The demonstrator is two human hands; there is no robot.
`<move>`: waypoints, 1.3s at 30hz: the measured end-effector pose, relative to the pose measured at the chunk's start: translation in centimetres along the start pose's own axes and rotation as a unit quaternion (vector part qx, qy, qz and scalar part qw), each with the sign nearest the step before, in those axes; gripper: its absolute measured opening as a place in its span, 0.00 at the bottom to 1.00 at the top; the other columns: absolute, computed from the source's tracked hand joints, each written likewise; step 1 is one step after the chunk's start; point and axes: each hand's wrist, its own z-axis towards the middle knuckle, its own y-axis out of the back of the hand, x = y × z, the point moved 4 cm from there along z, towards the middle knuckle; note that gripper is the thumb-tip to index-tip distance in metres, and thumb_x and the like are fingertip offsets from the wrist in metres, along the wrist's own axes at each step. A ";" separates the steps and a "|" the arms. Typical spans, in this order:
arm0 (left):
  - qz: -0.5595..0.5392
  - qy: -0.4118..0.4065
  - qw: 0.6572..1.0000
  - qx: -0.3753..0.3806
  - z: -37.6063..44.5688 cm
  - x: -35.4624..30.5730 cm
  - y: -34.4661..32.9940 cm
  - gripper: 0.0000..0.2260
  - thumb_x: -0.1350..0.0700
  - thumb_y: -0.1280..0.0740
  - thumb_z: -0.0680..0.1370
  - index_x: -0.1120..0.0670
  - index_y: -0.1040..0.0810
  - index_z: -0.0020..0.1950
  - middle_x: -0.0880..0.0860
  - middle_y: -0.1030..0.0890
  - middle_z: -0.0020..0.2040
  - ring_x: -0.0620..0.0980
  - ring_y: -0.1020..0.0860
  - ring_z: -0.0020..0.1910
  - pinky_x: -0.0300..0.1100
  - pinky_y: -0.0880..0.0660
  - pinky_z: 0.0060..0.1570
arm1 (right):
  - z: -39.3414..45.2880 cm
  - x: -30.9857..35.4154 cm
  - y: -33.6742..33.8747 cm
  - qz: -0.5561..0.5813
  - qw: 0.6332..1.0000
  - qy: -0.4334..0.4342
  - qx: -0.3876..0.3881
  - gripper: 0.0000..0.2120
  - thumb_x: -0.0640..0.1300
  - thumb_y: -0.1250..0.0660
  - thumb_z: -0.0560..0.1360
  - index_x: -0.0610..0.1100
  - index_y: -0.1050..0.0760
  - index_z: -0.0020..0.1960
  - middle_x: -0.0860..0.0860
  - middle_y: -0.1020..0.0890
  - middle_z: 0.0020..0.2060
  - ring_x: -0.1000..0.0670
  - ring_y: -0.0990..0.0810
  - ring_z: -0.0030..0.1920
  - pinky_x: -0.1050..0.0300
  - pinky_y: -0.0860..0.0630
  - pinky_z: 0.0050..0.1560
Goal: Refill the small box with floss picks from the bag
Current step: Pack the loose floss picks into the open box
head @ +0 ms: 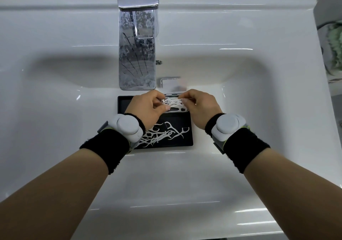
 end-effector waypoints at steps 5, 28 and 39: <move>0.002 -0.001 1.000 0.003 0.0 0.0 -0.5 0.02 0.55 0.30 0.75 0.48 0.19 0.46 0.49 0.17 0.42 0.48 0.19 0.42 0.45 0.23 0.53 | 0.0 0.0 0.0 0.022 1.000 -0.007 -0.010 0.09 0.42 0.38 0.78 0.50 0.20 0.53 0.54 0.19 0.42 0.54 0.23 0.43 0.69 0.31 0.42; -0.016 0.008 1.000 0.005 1.2 -0.7 -1.2 0.02 0.56 0.31 0.75 0.50 0.21 0.44 0.48 0.21 0.42 0.47 0.24 0.44 0.36 0.31 0.45 | 0.4 -1.5 -0.2 0.044 0.999 -0.009 0.007 0.13 0.39 0.40 0.79 0.51 0.19 0.53 0.53 0.18 0.46 0.60 0.24 0.41 0.80 0.33 0.39; -0.042 -0.007 0.997 0.065 1.3 -0.8 -1.7 0.11 0.58 0.31 0.74 0.44 0.21 0.52 0.46 0.20 0.45 0.46 0.20 0.42 0.42 0.21 0.48 | 1.4 -1.5 -0.3 0.107 0.993 -0.033 -0.045 0.10 0.41 0.38 0.77 0.55 0.23 0.50 0.53 0.18 0.40 0.52 0.22 0.36 0.55 0.22 0.44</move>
